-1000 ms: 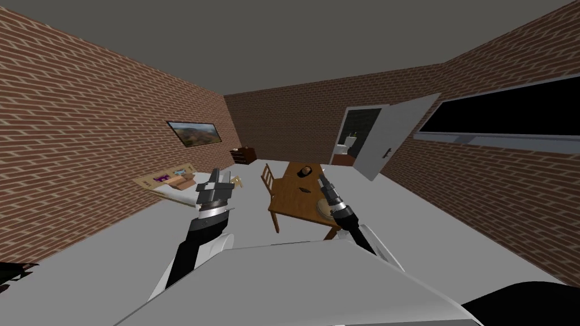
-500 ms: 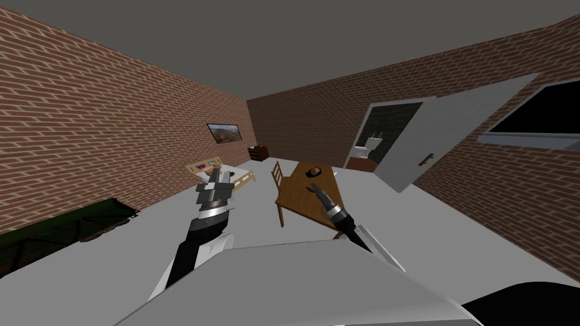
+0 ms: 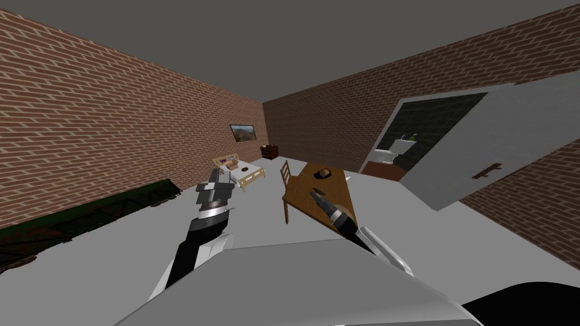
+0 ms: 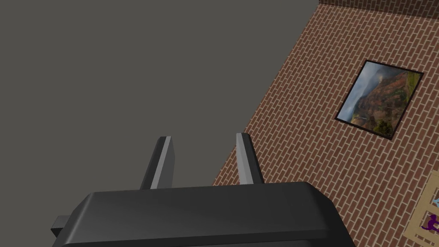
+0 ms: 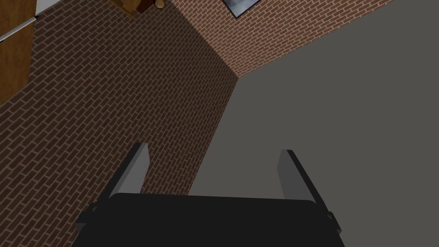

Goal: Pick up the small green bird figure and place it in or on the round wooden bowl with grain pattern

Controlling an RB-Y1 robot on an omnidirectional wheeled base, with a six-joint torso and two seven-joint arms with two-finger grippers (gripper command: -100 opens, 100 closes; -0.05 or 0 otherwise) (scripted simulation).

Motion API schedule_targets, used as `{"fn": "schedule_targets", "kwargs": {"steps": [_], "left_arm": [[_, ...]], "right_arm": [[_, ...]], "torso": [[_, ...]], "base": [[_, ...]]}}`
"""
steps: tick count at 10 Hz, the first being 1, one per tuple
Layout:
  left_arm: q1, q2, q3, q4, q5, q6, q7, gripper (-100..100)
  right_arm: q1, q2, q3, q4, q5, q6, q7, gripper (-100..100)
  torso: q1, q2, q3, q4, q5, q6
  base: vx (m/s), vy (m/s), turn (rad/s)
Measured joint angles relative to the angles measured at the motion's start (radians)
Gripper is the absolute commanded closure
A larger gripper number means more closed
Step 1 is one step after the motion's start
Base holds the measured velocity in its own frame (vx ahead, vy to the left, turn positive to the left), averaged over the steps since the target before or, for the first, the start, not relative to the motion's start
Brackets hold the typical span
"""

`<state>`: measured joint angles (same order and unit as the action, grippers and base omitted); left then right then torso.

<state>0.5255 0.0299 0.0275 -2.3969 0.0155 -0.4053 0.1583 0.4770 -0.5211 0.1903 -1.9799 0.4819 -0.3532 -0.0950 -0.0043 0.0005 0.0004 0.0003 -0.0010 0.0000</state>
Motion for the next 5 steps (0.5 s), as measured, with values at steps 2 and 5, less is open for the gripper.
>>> {"fn": "schedule_targets", "kwargs": {"steps": [2, 5], "left_arm": [[0.000, 0.000, 0.000, 0.000, 0.000, 0.000, 0.000, 0], [0.000, 0.000, 0.000, 0.000, 0.000, 0.000, 0.000, 0]], "right_arm": [[0.003, -0.051, 0.021, 0.055, 0.034, 0.012, 0.011, -100], [-0.005, -0.127, 0.047, 0.143, 0.069, 0.029, 0.018, -100]], "torso": [[0.000, -0.001, -0.001, 0.000, 0.000, 0.001], [0.001, -0.003, -0.002, -0.001, 0.000, 0.000]], "base": [[-0.026, -0.008, 0.318], [-0.013, -0.003, 0.300]]}}
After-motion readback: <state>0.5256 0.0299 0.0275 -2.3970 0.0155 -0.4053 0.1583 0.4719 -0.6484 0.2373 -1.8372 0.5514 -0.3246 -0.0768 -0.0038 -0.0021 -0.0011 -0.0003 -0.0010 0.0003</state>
